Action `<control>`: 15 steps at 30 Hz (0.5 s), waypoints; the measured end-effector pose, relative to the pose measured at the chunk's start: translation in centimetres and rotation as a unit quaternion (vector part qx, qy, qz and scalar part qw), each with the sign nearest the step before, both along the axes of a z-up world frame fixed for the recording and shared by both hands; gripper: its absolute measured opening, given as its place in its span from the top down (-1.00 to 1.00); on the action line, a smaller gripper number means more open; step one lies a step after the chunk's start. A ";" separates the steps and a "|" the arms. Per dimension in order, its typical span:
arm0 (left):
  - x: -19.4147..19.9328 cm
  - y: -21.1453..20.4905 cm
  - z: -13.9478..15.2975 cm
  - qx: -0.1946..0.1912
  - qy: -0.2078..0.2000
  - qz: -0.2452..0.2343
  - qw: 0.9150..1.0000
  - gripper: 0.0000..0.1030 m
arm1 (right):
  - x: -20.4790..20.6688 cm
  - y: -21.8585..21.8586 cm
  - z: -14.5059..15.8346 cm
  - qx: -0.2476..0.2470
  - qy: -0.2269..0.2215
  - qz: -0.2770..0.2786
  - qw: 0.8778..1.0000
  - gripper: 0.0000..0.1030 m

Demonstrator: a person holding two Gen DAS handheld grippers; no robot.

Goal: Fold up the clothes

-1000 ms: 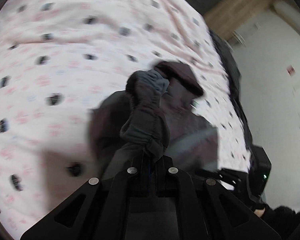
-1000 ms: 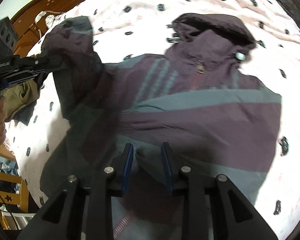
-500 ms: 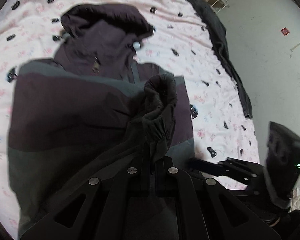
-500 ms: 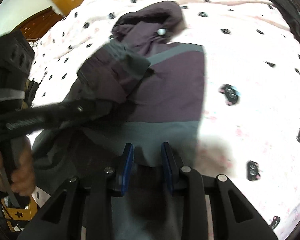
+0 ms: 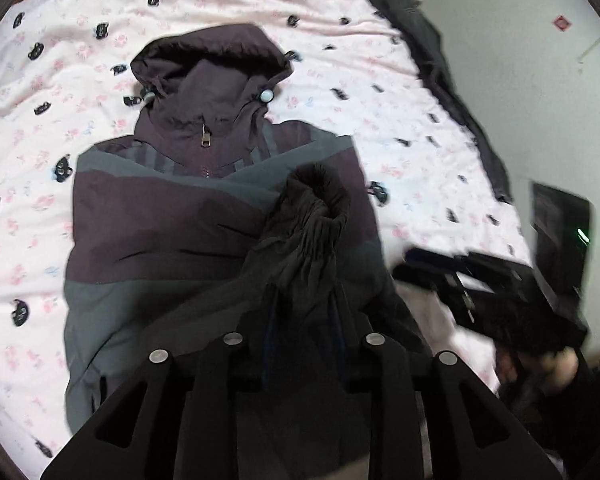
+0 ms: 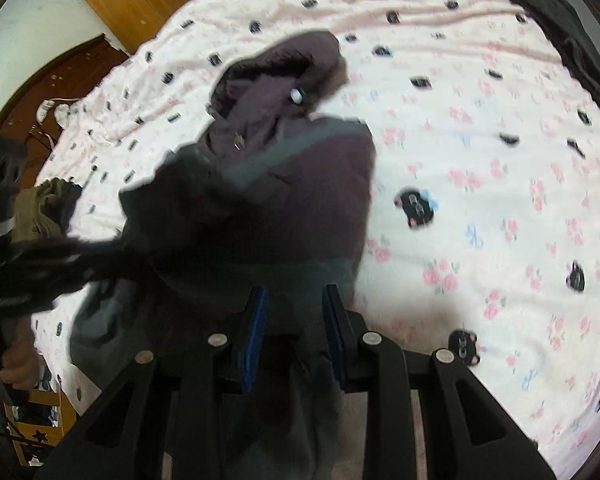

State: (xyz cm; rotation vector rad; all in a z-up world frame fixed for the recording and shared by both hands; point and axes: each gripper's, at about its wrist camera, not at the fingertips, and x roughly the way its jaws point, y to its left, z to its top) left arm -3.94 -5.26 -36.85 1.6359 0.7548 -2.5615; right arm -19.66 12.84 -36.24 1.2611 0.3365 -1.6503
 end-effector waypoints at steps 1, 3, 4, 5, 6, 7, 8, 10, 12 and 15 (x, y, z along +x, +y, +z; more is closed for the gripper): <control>0.4 0.0 0.4 0.001 -0.004 -0.005 1.000 0.44 | 0.0 -0.2 0.4 -0.007 0.003 0.003 1.000 0.42; 0.9 -0.2 0.9 0.012 0.003 -0.002 1.000 0.44 | 0.2 -1.0 1.0 -0.016 0.006 0.011 1.000 0.42; 1.2 -0.3 1.1 0.018 0.007 0.001 1.000 0.42 | 0.3 -1.3 1.1 -0.018 0.008 0.013 1.000 0.42; 1.4 -0.4 1.4 0.025 0.012 0.003 1.000 0.39 | 0.5 -1.8 1.2 -0.018 0.010 0.016 1.000 0.42; 1.5 -0.7 1.4 0.021 0.013 0.005 1.000 0.39 | 0.7 -2.3 1.3 -0.019 0.011 0.018 1.000 0.42; 1.5 -1.1 1.2 0.010 0.012 0.008 1.000 0.36 | 0.9 -2.5 1.4 -0.019 0.009 0.022 1.000 0.42; 1.3 -1.7 0.9 -0.006 0.008 0.011 1.000 0.32 | 1.1 -2.6 1.4 -0.016 0.010 0.025 0.999 0.42; 0.8 -3.1 0.2 -0.044 -0.003 0.020 0.999 0.23 | 1.7 -2.9 1.1 -0.004 0.008 0.036 0.999 0.42; 0.3 -4.8 -0.9 -0.068 -0.018 0.023 0.997 0.20 | 2.1 -3.3 0.2 0.015 -0.003 0.040 0.999 0.34; 0.0 -7.2 -2.6 -0.090 -0.033 0.028 0.995 0.20 | 2.0 -3.7 -1.1 0.020 -0.031 0.025 0.999 -0.06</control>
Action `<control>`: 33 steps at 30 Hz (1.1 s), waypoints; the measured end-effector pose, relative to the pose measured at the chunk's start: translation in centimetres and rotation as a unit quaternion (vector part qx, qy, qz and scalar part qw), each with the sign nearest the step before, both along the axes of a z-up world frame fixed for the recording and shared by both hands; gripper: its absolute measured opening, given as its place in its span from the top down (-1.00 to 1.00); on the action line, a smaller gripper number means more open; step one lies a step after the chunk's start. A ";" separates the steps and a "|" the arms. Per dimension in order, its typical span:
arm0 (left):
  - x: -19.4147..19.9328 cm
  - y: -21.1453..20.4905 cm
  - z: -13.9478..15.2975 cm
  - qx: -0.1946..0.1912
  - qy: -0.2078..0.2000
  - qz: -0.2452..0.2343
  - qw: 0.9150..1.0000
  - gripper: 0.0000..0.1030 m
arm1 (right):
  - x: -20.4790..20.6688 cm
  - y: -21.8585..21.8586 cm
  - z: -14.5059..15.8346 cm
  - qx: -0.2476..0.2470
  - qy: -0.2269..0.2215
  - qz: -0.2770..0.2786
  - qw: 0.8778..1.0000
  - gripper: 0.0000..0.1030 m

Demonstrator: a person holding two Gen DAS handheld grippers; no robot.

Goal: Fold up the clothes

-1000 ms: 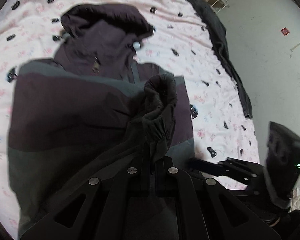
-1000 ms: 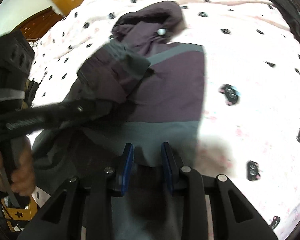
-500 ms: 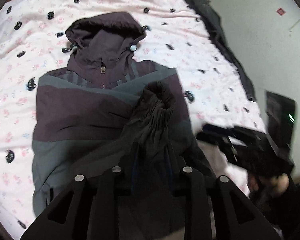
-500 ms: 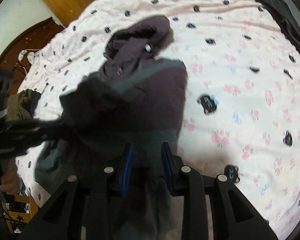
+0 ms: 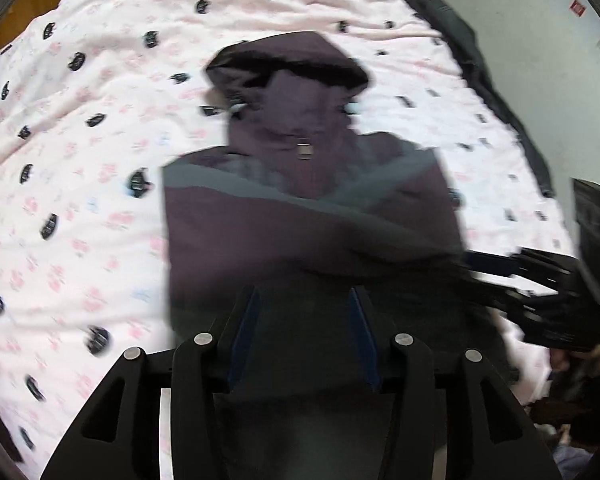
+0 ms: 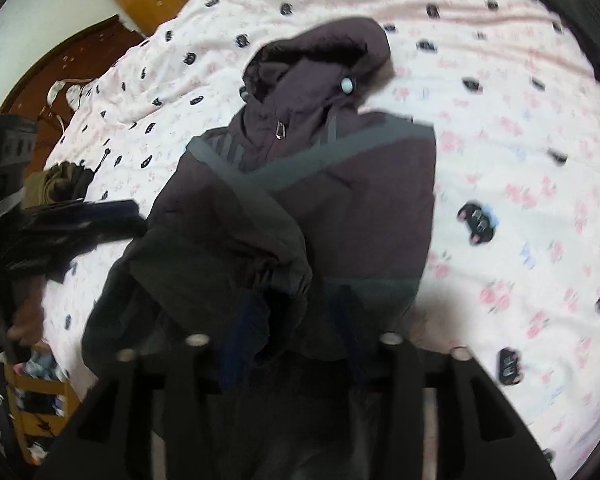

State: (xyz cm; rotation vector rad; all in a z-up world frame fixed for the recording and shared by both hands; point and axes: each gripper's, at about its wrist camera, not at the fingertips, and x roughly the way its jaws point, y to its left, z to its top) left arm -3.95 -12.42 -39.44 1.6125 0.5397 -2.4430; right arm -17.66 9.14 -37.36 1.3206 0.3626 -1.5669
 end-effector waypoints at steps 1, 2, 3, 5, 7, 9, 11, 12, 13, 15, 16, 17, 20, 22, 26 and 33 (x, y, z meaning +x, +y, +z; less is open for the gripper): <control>0.0 -0.6 -0.5 0.000 -0.002 0.004 1.000 0.20 | -0.1 -0.2 -0.4 0.002 -0.005 -0.006 1.000 -0.13; 0.1 -1.0 -1.0 0.003 -0.004 0.009 1.000 0.20 | -0.4 -0.5 -0.8 0.005 -0.012 -0.014 1.000 -0.20; 0.1 -1.5 -1.5 0.006 -0.006 0.014 1.000 0.20 | -0.6 -0.7 -1.3 0.007 -0.019 -0.022 1.000 -0.20; 0.3 -2.3 -2.1 0.012 -0.004 0.026 1.000 0.20 | -0.8 -1.3 -1.7 -0.002 -0.023 -0.023 0.999 0.30; 0.6 -2.5 -1.7 0.013 0.010 0.035 0.999 0.20 | -0.8 -2.2 -1.1 -0.009 0.002 -0.009 1.000 0.57; 0.6 -2.7 -1.5 0.010 0.022 0.040 0.999 0.20 | -0.7 -2.7 0.6 -0.039 0.032 0.002 0.999 0.58; 0.3 -3.0 -1.9 0.013 0.024 0.044 0.999 0.20 | -0.9 -3.2 1.6 -0.054 0.051 0.007 0.997 0.55; 0.0 -3.0 -2.5 0.017 0.018 0.043 0.999 0.20 | -1.1 -3.5 1.7 -0.048 0.058 0.007 0.997 0.48; -0.3 -2.9 -3.3 0.018 0.004 0.040 0.999 0.20 | -1.4 -3.8 0.9 -0.020 0.065 0.007 0.998 0.47; -0.8 -2.7 -4.8 0.021 -0.020 0.034 0.999 0.20 | -2.0 -4.3 -0.9 0.043 0.072 0.004 0.996 0.38; -0.8 -2.7 -4.8 0.024 -0.019 0.033 0.999 0.20 | -2.2 -4.2 -1.1 0.052 0.073 -0.002 0.996 0.36; -0.8 -2.7 -4.6 0.026 -0.013 0.032 0.999 0.20 | -2.4 -4.1 -1.1 0.056 0.075 -0.008 0.996 0.34; -0.9 -2.7 -4.6 0.029 -0.008 0.030 0.999 0.20 | -1.5 -3.5 2.3 -0.011 0.106 -0.010 0.994 0.33; -1.2 -2.8 -4.9 0.029 -0.011 0.029 0.999 0.20 | -0.5 -4.1 3.7 -0.045 0.102 0.014 0.994 0.33; -1.5 -3.2 -5.9 0.040 -0.020 0.030 0.999 0.20 | 0.1 -5.8 1.3 -0.006 0.087 0.044 0.995 0.33; -1.7 -3.2 -6.2 0.049 -0.022 0.026 0.998 0.20 | -1.3 -6.6 -2.1 0.060 0.059 0.044 0.996 0.33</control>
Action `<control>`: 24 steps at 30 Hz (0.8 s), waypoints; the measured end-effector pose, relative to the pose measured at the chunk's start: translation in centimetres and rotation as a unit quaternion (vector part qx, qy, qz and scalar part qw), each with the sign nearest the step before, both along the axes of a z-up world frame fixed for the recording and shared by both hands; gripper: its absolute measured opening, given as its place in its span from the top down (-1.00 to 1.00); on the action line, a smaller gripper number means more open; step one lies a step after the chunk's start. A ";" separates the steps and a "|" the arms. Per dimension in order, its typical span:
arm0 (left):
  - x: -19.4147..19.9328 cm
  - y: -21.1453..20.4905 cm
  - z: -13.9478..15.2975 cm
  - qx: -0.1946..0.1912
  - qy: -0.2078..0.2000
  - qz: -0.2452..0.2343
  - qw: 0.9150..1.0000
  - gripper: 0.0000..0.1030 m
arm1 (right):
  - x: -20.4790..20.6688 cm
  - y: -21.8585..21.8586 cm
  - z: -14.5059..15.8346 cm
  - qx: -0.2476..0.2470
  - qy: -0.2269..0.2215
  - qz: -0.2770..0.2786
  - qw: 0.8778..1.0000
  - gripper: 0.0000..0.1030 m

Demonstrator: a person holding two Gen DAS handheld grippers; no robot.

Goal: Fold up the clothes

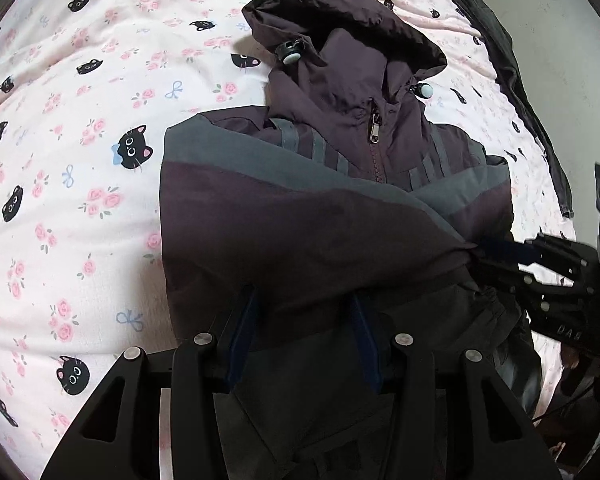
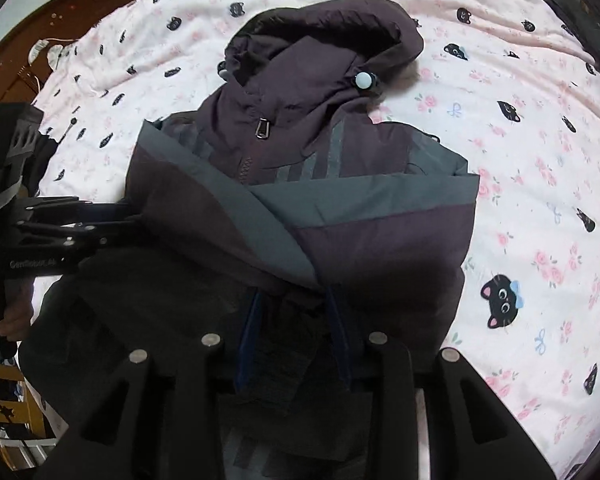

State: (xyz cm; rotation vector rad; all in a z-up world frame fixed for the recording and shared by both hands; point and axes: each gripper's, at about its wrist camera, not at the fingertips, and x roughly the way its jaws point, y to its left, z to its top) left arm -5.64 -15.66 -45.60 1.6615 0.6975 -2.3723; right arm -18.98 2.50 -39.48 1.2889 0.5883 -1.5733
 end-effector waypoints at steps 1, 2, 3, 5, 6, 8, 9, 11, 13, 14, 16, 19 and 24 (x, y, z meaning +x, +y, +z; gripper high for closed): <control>-0.1 0.0 0.2 0.001 0.001 0.000 1.000 0.20 | -0.2 -0.1 0.1 0.004 -0.004 -0.001 1.000 0.33; -0.1 0.1 0.5 0.002 0.002 -0.001 1.000 0.20 | -0.4 -0.2 0.3 0.007 -0.007 -0.002 1.000 0.33; -0.1 0.1 0.7 0.004 0.004 -0.002 1.000 0.20 | -0.5 -0.3 1.2 0.006 -0.012 -0.002 1.000 0.33; -0.2 0.2 1.3 0.006 0.008 -0.007 1.000 0.20 | -0.9 -0.5 3.0 0.002 -0.020 -0.003 1.000 0.32; -0.2 0.2 1.6 0.006 0.010 -0.011 1.000 0.20 | -1.1 -0.7 4.0 -0.006 -0.014 0.004 1.000 0.28; -0.2 0.4 2.2 0.004 0.014 -0.019 1.000 0.20 | -1.6 -1.0 5.9 -0.022 -0.002 0.011 1.000 0.16; -0.2 0.4 2.4 0.002 0.015 -0.023 1.000 0.20 | -2.1 -1.1 6.4 -0.028 -0.002 0.008 1.000 0.12; -0.1 0.5 3.0 -0.002 0.015 -0.031 0.999 0.20 | -3.7 -1.6 7.6 -0.038 -0.009 -0.005 0.999 0.11; 0.0 0.6 3.4 -0.004 0.010 -0.040 0.999 0.20 | -5.6 -2.2 8.7 -0.050 -0.015 -0.018 0.998 0.09; 0.0 0.7 3.5 -0.008 0.004 -0.045 0.999 0.20 | -6.8 -2.6 9.2 -0.058 -0.017 -0.023 0.998 0.05; 0.1 1.0 3.5 -0.013 -0.007 -0.052 0.999 0.20 | -9.1 -4.1 9.9 -0.072 -0.016 -0.031 0.997 -0.07; 0.4 1.3 3.5 -0.007 -0.010 -0.057 0.998 0.19 | -13.7 -6.2 9.8 -0.097 -0.033 -0.058 0.993 -0.14; 0.4 2.4 2.1 0.009 -0.025 -0.065 0.998 0.18 | -19.2 -10.1 5.6 -0.084 -0.099 -0.098 0.987 -0.15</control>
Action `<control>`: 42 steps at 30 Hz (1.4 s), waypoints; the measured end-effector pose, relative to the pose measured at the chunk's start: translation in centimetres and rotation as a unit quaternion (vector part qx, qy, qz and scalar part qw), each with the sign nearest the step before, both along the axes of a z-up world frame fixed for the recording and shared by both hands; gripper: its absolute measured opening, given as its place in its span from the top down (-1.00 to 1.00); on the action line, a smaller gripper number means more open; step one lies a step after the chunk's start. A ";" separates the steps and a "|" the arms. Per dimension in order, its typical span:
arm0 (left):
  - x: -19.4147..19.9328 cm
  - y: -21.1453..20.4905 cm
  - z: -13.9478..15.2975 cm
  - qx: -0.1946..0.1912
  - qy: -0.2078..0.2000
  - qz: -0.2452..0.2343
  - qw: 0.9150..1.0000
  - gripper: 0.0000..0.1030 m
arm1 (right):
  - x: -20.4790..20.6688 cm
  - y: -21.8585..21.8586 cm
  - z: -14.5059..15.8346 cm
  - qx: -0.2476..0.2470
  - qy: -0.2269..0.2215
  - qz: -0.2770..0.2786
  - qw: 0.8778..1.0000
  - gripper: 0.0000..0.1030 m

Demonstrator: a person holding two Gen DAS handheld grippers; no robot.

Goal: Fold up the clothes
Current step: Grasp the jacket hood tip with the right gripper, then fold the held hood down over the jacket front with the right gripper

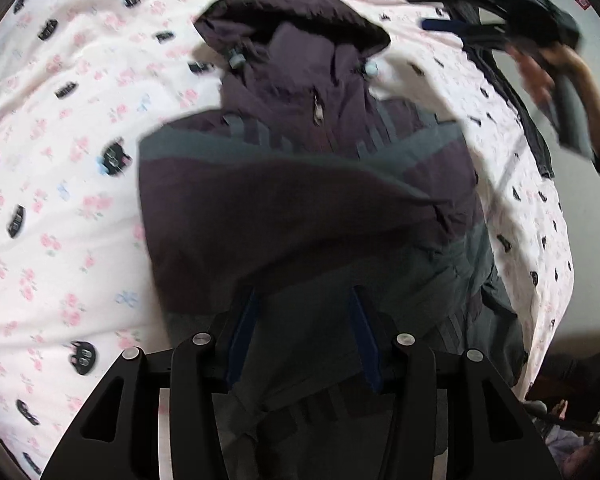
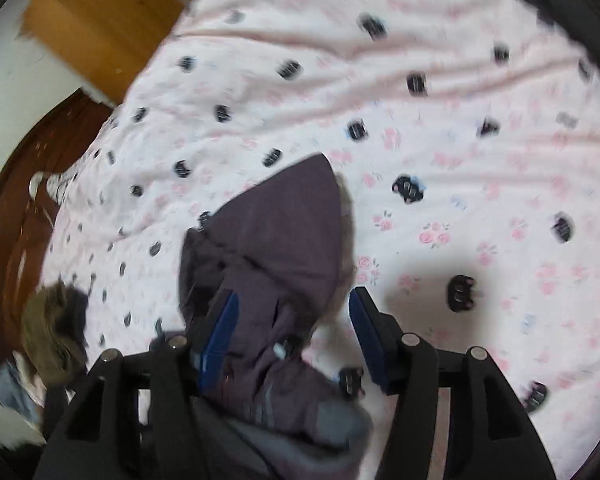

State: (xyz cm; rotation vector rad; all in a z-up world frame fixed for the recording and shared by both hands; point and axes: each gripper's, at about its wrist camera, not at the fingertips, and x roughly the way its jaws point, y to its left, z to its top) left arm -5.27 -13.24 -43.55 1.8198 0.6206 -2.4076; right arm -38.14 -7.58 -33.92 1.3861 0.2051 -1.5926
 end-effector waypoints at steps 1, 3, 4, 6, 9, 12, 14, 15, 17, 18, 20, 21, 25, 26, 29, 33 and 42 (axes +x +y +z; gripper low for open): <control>-0.1 0.2 -0.2 -0.002 -0.003 -0.002 1.000 0.18 | -0.9 -0.8 -1.0 0.004 -0.014 -0.004 1.000 -0.15; -0.3 0.5 -0.2 -0.006 -0.003 -0.005 1.000 0.17 | -1.6 -2.0 -2.2 0.010 -0.013 0.003 1.000 -0.15; -0.3 0.5 -0.1 -0.005 -0.002 -0.006 1.000 0.17 | -1.9 -2.5 -2.6 0.010 -0.014 0.004 1.000 -0.15; -0.4 0.4 0.1 0.001 -0.002 -0.005 1.000 0.17 | -3.0 -3.5 -3.4 0.005 -0.022 -0.005 1.000 -0.15; -0.5 0.0 0.1 0.011 -0.003 0.000 1.000 0.17 | -4.7 -4.7 -4.4 -0.008 -0.057 -0.014 0.998 -0.17; -0.6 -0.2 -0.2 0.021 -0.010 0.007 1.000 0.17 | -6.6 -5.9 -5.9 -0.028 -0.129 -0.015 0.991 -0.25; -0.8 -0.2 -0.3 0.022 -0.012 0.007 1.000 0.17 | -7.4 -6.6 -6.9 -0.036 -0.160 -0.020 0.986 -0.27; -0.8 -0.2 -0.3 0.022 -0.010 0.007 1.000 0.17 | -7.7 -6.9 -7.4 -0.038 -0.175 -0.021 0.984 -0.27; -0.7 -0.2 -0.2 0.024 -0.006 0.008 1.000 0.17 | -8.3 -7.5 -8.5 -0.042 -0.204 -0.024 0.978 -0.27; -0.6 -0.3 -0.2 0.026 -0.003 0.011 1.000 0.17 | -8.3 -7.8 -9.0 -0.036 -0.214 -0.022 0.976 -0.28; -0.4 -0.5 -0.1 0.032 0.002 0.016 0.999 0.17 | -8.1 -8.2 -9.9 -0.028 -0.234 -0.018 0.972 -0.28; -0.3 -0.6 0.0 0.035 0.004 0.017 0.999 0.17 | -7.8 -8.3 -10.0 -0.031 -0.227 -0.015 0.973 -0.23; -0.1 -0.9 0.0 0.043 0.001 0.022 0.999 0.17 | -6.1 -8.6 -8.7 -0.047 -0.159 0.028 0.986 0.90; 0.0 -0.9 0.1 0.044 0.000 0.023 0.999 0.17 | -5.6 -8.3 -8.1 -0.058 -0.144 0.034 0.987 0.90; 0.2 -1.1 0.3 0.042 -0.002 0.027 0.999 0.17 | -4.1 -7.1 -5.2 -0.098 -0.110 0.058 0.987 0.91; 0.8 -1.3 0.7 0.044 -0.003 0.035 0.998 0.17 | -0.1 -4.5 0.3 -0.146 -0.047 0.121 0.981 0.91; 5.2 -2.4 5.2 0.034 0.010 0.064 0.997 0.17 | 14.8 4.1 8.4 -0.134 0.074 0.330 0.931 0.91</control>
